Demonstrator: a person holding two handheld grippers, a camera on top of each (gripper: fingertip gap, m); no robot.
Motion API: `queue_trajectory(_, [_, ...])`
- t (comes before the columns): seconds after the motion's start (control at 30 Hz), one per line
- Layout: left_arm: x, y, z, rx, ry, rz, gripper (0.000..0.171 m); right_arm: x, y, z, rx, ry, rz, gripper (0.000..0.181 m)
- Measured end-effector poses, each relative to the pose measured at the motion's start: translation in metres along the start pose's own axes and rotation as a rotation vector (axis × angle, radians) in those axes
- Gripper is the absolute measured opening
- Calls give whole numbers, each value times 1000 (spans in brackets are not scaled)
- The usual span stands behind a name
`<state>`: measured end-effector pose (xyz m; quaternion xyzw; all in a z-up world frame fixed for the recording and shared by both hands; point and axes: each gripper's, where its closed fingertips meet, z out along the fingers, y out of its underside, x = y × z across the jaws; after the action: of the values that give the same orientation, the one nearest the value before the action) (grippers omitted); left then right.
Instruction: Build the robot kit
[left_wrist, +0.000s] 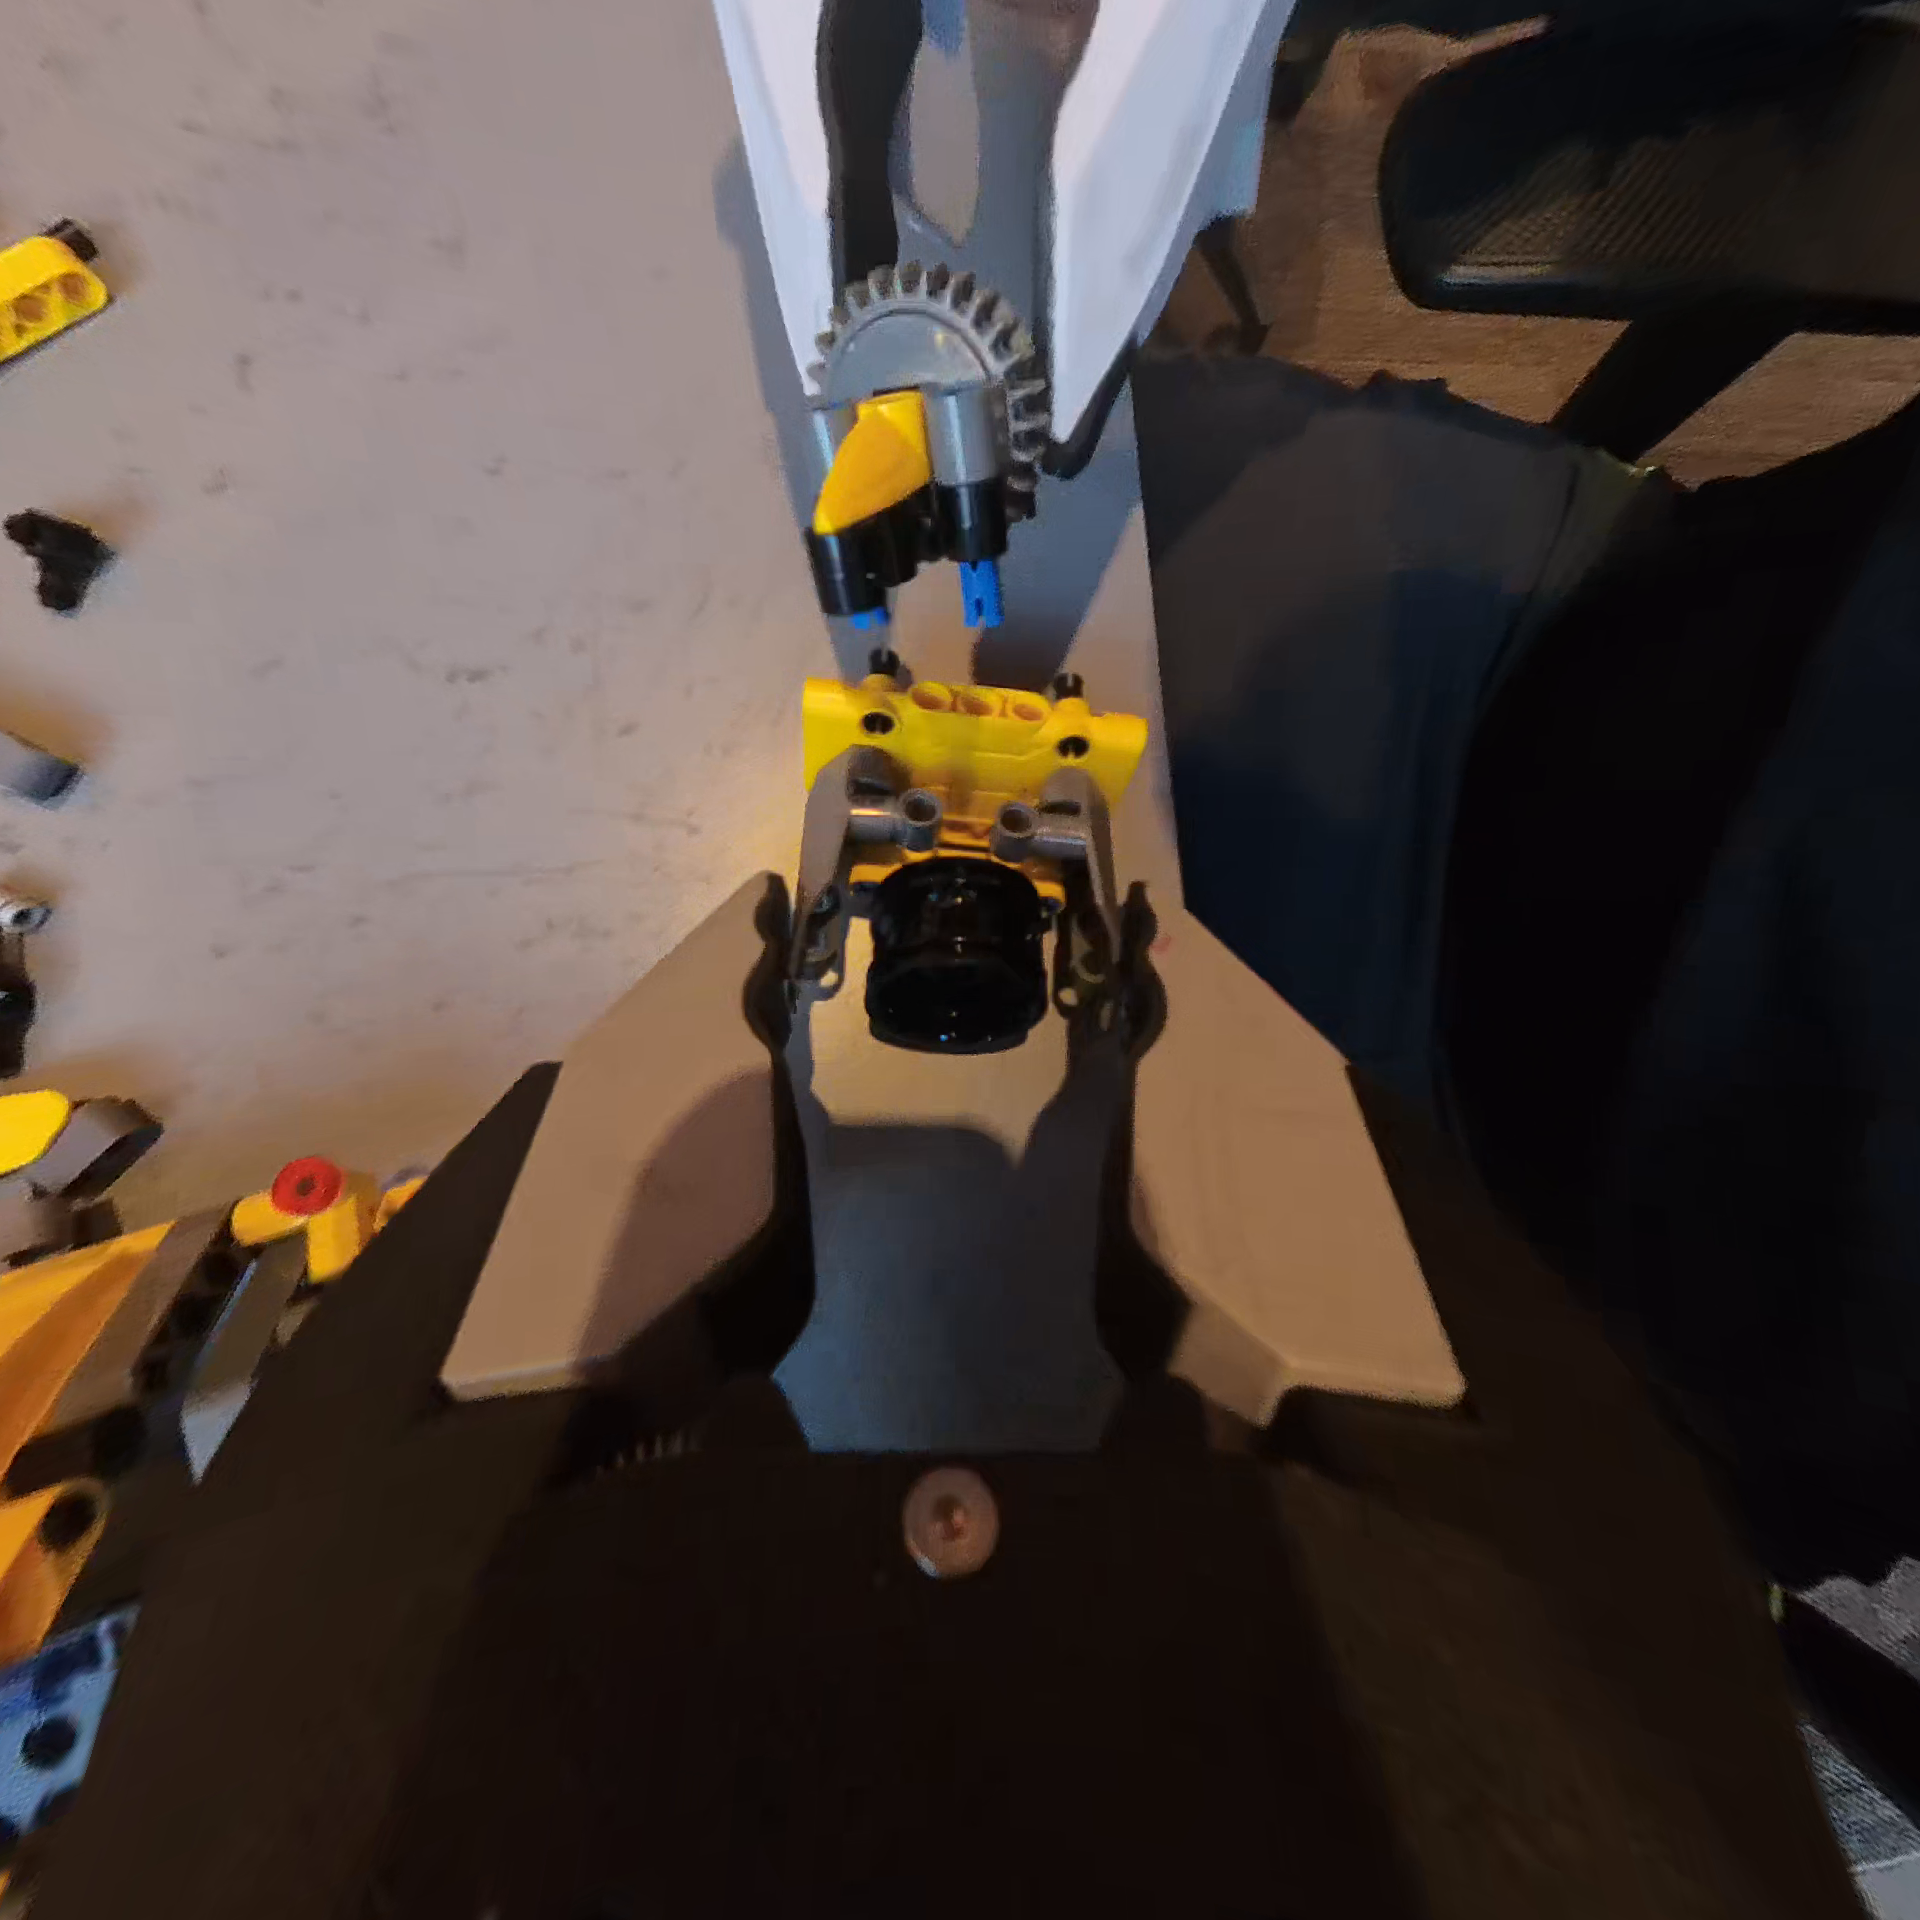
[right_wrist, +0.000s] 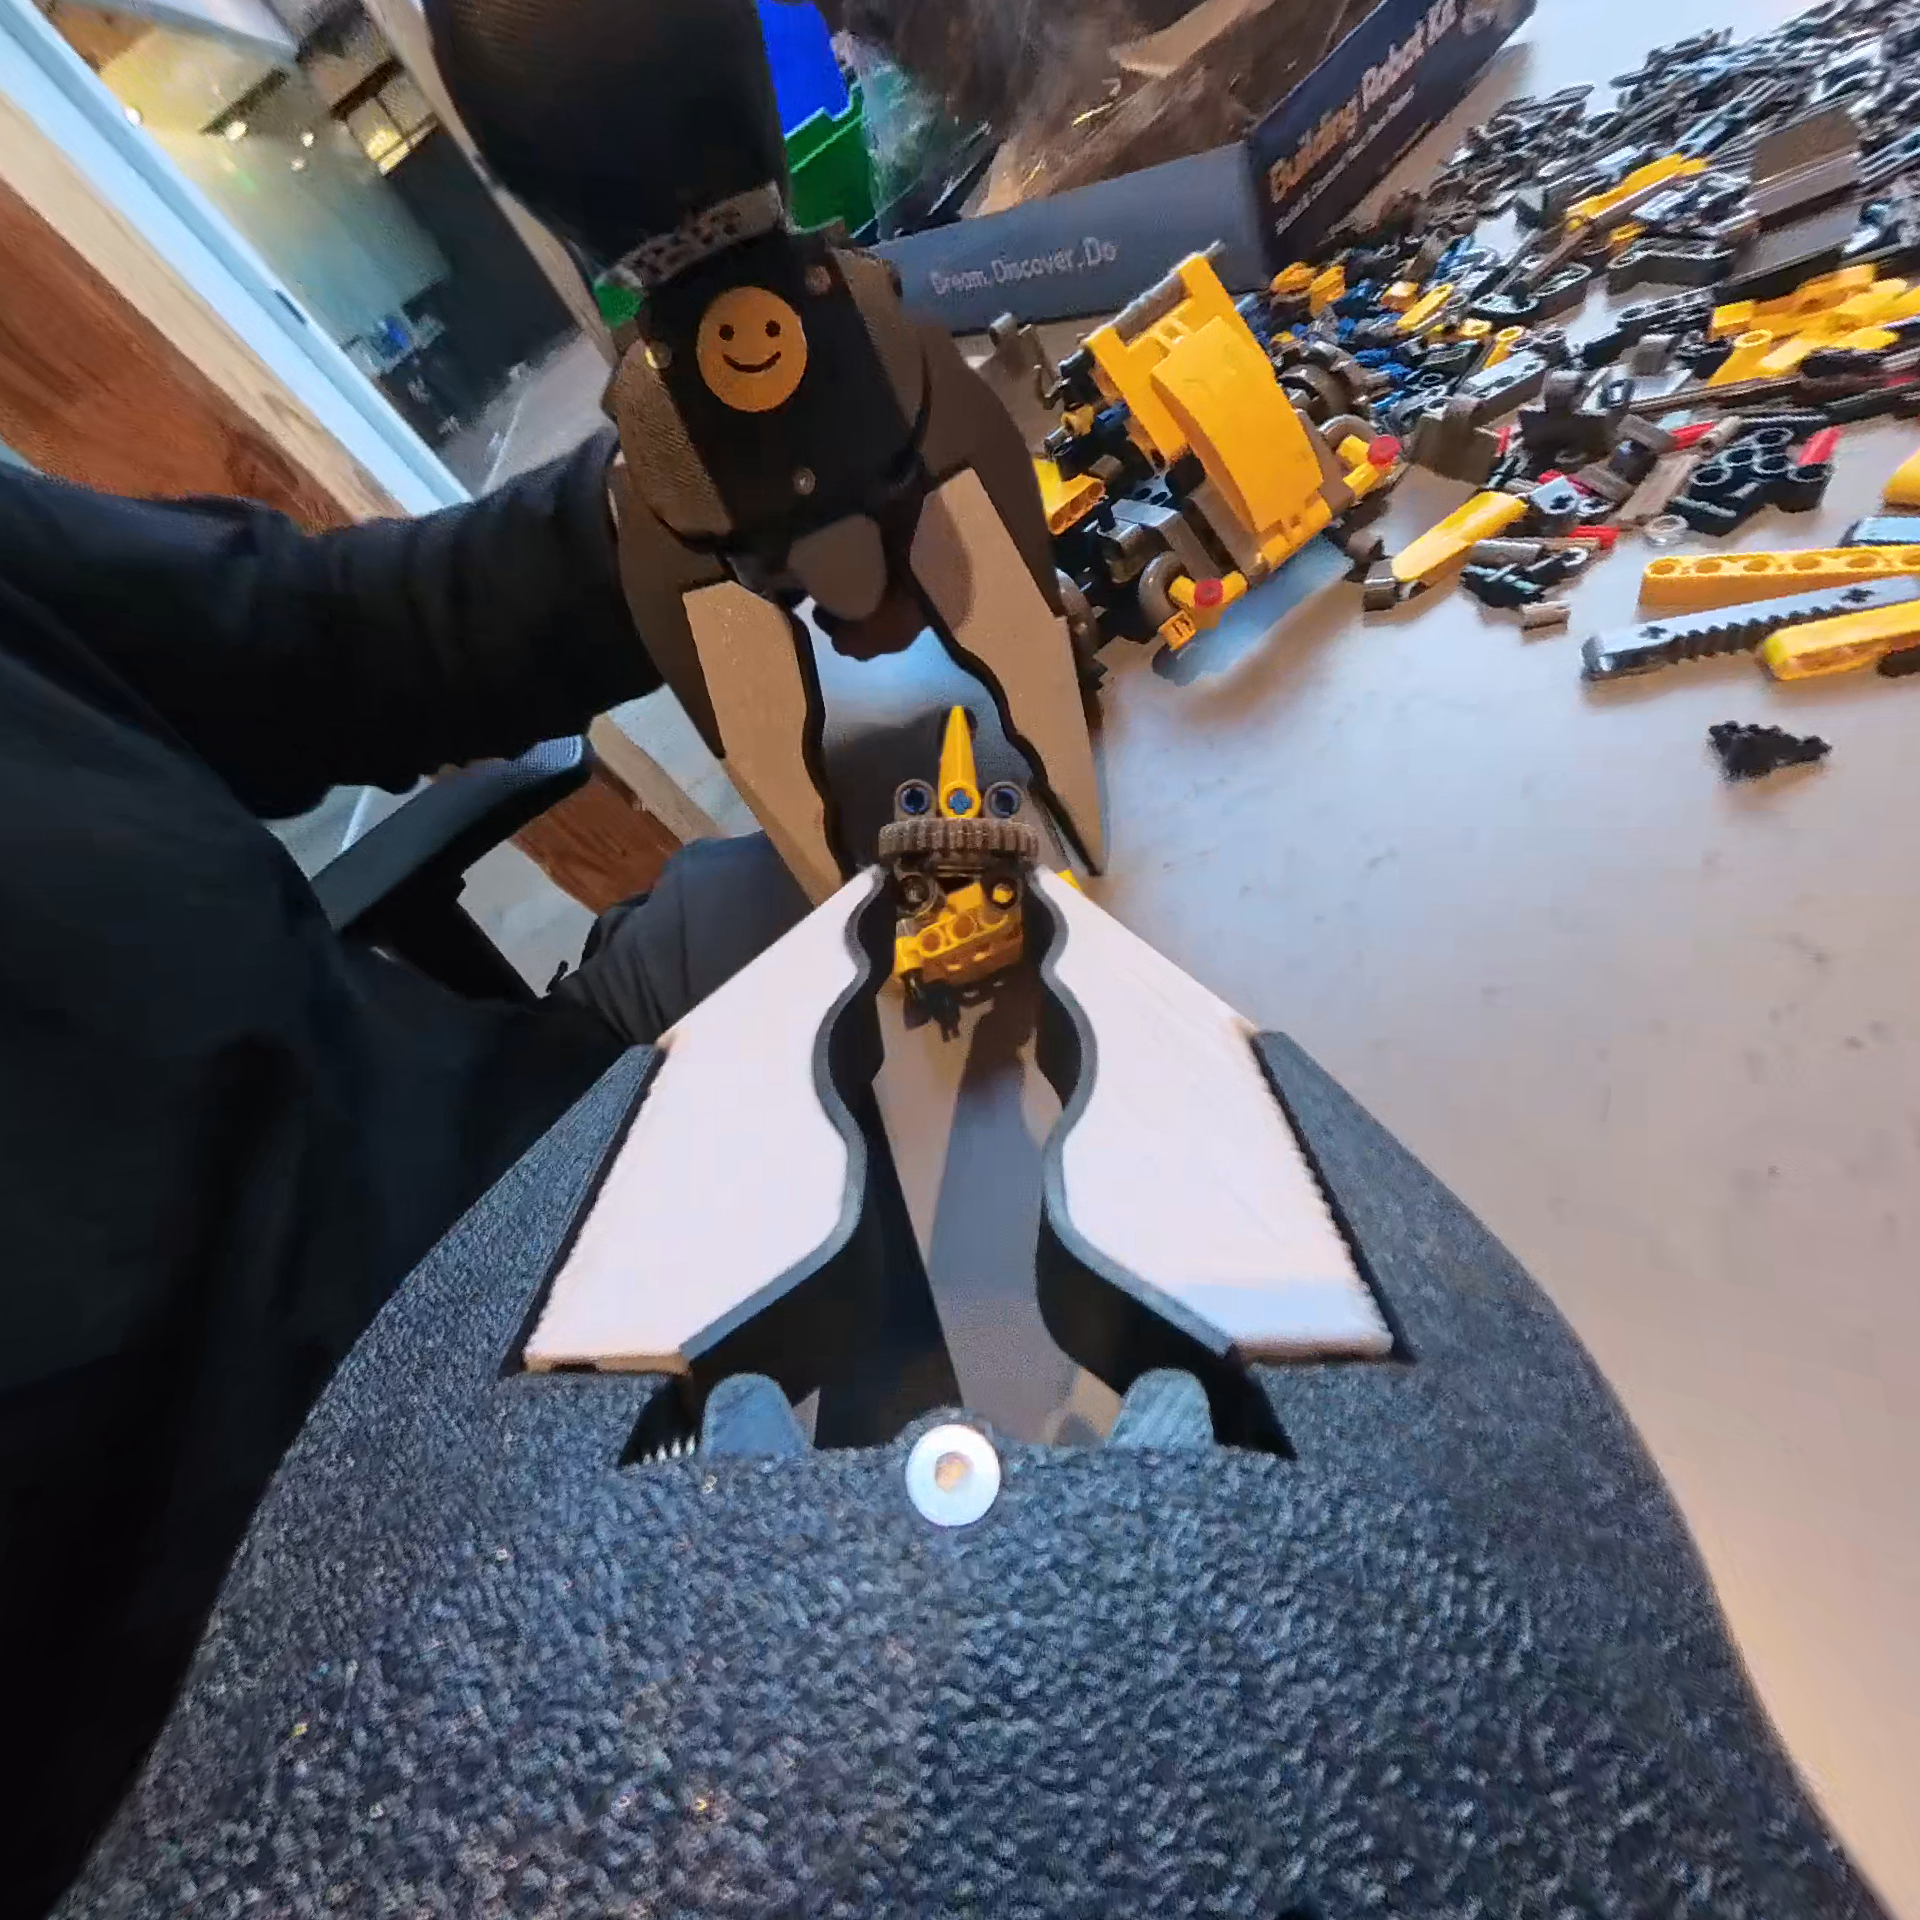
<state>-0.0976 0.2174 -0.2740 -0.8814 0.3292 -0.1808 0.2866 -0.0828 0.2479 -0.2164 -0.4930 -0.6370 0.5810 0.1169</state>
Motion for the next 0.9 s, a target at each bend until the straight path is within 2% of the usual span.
queue_trajectory(0.27, [1,-19,13,87,89,34,62,-8,2,-11,89,-56,115,24])
queue_trajectory(0.4, [2,-20,16,79,72,72,62,4,10,-22,88,55,76,23])
queue_trajectory(0.53, [4,-21,20,82,50,118,62,5,15,-27,45,133,-12,24])
queue_trajectory(0.7, [0,-27,24,82,47,127,62,2,11,-24,19,94,-20,23])
queue_trajectory(0.9, [4,-38,28,140,88,92,63,7,15,-23,-115,139,-136,23])
